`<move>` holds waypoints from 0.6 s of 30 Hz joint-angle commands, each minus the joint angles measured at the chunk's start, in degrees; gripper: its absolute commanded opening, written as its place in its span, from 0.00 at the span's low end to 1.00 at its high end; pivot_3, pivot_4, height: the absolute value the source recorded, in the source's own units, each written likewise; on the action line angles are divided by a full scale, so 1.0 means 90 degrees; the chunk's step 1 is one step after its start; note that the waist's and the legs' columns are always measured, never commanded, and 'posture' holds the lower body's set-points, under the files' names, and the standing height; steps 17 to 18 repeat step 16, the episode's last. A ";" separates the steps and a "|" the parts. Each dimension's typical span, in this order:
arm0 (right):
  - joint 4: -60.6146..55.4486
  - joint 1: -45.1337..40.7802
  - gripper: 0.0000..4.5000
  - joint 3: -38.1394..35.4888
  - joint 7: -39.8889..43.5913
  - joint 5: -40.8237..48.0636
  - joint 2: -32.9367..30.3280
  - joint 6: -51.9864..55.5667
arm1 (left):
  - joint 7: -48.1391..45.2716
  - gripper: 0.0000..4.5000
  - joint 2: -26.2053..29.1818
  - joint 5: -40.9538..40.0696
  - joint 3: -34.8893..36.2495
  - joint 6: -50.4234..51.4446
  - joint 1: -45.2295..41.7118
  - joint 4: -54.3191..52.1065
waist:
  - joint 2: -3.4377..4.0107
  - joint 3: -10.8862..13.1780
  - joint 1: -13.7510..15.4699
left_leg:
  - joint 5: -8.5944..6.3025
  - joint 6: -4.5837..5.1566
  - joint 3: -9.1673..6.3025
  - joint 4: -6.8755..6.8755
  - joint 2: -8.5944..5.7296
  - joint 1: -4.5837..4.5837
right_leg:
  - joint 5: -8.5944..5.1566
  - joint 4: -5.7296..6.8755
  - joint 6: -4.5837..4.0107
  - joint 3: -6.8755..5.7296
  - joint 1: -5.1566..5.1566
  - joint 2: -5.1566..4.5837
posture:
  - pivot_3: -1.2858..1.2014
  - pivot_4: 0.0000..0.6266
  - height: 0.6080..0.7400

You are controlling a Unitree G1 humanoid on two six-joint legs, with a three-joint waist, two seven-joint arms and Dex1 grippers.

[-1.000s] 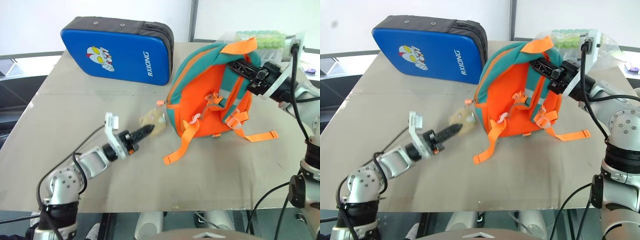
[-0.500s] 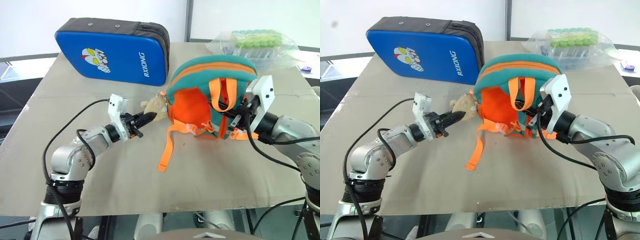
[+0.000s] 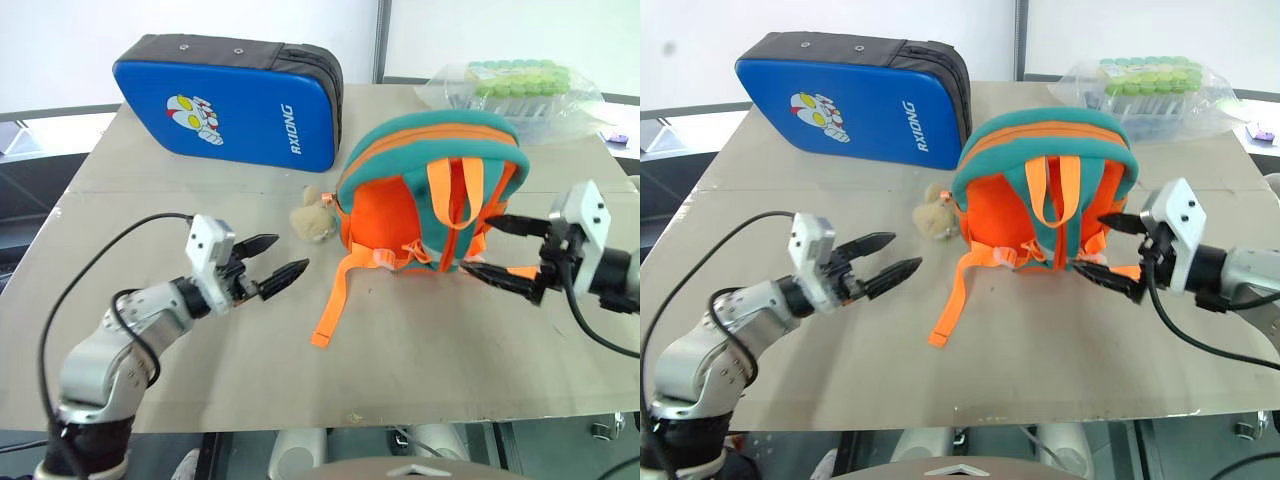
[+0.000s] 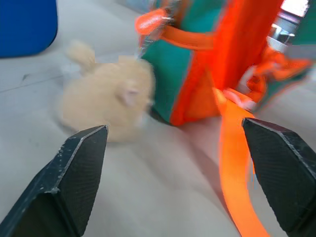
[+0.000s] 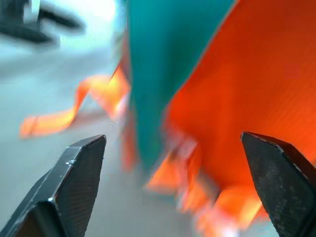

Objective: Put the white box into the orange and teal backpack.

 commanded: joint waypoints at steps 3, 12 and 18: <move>-0.0104 0.1157 0.98 -0.0857 0.0314 -0.0572 0.0209 -0.0688 | -0.0532 1.00 0.0136 0.0553 0.0802 -0.0923 0.1253 -0.0299 | -0.0001 -0.0002 0.0013 | 0.0000 0.0000 0.0007 0.0004 0.0000 0.0007 | 0.0000 0.0003 -0.0001 0.0006 0.0001 0.0000 | 0.52 0.24 1.00; 0.0153 0.3275 0.98 -0.1778 0.0916 -0.1875 0.0781 -0.2238 | -0.0888 1.00 0.0003 0.0642 0.1611 -0.1206 0.2646 -0.0258 | -0.0007 -0.0013 0.0016 | 0.0000 0.0000 0.0009 0.0016 0.0005 0.0027 | -0.0013 0.0006 0.0021 0.0006 0.0024 -0.0002 | 0.52 0.24 1.00; 0.0477 0.3570 0.98 -0.1883 0.0897 -0.2111 0.1150 -0.2709 | -0.0896 1.00 0.0047 0.0370 0.1612 -0.0931 0.2603 -0.0279 | -0.0014 -0.0018 0.0021 | 0.0000 -0.0001 0.0009 0.0010 0.0008 0.0040 | -0.0015 0.0006 0.0022 0.0004 0.0029 0.0000 | 0.52 0.24 1.00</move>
